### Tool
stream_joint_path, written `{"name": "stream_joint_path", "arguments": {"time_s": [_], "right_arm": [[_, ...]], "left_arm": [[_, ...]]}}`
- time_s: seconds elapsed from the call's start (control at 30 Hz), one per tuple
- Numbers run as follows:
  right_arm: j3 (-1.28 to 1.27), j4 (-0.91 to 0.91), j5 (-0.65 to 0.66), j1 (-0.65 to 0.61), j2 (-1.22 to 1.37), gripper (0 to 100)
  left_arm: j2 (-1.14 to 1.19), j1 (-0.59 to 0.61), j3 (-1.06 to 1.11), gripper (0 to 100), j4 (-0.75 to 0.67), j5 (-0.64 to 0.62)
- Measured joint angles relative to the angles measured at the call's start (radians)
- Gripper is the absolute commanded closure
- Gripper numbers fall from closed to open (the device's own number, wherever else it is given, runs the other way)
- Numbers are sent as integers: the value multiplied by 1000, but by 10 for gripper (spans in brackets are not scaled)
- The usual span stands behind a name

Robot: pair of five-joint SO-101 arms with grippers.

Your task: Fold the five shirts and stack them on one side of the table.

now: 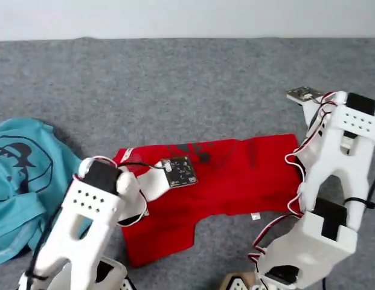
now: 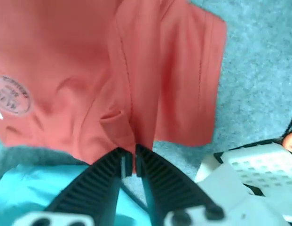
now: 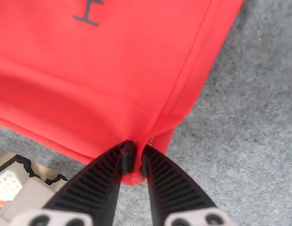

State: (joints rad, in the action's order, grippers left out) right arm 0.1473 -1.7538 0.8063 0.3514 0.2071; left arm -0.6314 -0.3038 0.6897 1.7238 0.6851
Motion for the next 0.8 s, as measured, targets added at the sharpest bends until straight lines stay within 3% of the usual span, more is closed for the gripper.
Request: {"name": "stream_joint_path", "arguments": {"time_s": [0.1, 0.2, 0.43, 0.53, 0.67, 0.8], "right_arm": [[0, 0, 0, 0, 0, 793], [0, 0, 0, 0, 0, 701], [0, 0, 0, 0, -28, 697], [0, 0, 0, -9, -77, 697], [0, 0, -5, -91, -95, 802], [0, 25, -97, -181, -80, 953]], "left_arm": [[-15, 26, 0, 833, 0, -2], [-15, 94, -12, 811, 0, -35], [-15, 180, -135, 814, 2, -68], [-15, 183, -189, 865, 2, -91], [-17, 183, -198, 996, -121, -232], [-17, 183, -130, 995, -321, -356]]}}
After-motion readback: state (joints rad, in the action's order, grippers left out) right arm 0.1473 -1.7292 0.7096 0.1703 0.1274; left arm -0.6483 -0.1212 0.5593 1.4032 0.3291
